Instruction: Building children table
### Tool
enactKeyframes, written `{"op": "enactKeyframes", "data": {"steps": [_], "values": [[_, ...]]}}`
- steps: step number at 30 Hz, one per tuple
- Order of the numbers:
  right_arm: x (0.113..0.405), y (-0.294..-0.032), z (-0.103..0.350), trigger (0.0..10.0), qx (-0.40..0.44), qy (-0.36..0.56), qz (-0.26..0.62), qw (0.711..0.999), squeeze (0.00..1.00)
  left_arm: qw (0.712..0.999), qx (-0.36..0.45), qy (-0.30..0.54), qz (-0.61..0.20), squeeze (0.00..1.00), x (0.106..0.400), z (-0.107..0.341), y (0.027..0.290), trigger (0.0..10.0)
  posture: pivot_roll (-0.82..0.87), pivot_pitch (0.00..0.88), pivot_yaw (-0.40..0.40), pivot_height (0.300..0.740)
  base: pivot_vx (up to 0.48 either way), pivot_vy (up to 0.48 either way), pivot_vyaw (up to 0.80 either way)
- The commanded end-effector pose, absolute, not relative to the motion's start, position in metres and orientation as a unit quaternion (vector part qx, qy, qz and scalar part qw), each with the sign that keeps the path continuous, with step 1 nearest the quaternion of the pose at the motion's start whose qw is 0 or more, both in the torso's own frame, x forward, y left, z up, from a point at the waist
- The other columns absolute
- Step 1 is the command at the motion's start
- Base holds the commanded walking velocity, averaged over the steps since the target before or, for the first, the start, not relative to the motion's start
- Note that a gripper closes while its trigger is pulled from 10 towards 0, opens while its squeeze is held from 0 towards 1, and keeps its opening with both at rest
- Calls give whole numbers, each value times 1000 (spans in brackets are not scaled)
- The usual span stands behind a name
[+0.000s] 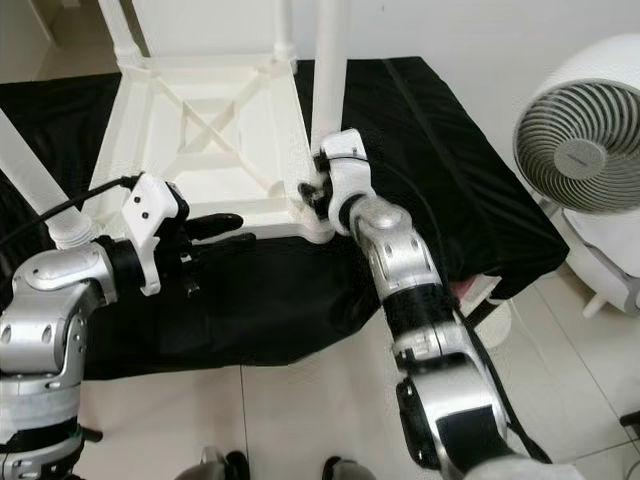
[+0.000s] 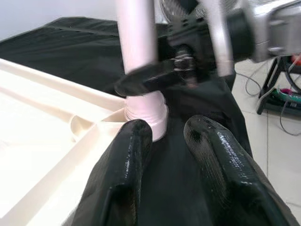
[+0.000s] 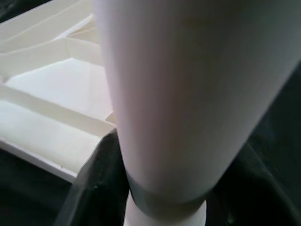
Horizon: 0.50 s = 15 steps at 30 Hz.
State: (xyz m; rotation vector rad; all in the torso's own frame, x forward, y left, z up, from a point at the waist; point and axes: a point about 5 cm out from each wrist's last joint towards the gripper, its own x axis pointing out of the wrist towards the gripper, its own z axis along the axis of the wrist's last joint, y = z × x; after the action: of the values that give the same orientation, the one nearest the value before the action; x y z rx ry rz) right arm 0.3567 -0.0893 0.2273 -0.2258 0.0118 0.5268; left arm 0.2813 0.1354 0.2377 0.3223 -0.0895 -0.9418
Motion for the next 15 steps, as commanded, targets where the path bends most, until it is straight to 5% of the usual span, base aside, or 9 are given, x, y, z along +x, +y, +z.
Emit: {"op": "enactKeyframes", "data": {"steps": [1,15], "values": [[344,-78,220,0,-107,26,298,948,0,927,149,-53,-339,0,292,237,143,10000,-51,147,3,740,0,0,0],[302,-77,195,0,-143,45,273,950,0,893,176,20,-415,0,274,215,159,10000,-51,99,13,740,0,0,0]]}}
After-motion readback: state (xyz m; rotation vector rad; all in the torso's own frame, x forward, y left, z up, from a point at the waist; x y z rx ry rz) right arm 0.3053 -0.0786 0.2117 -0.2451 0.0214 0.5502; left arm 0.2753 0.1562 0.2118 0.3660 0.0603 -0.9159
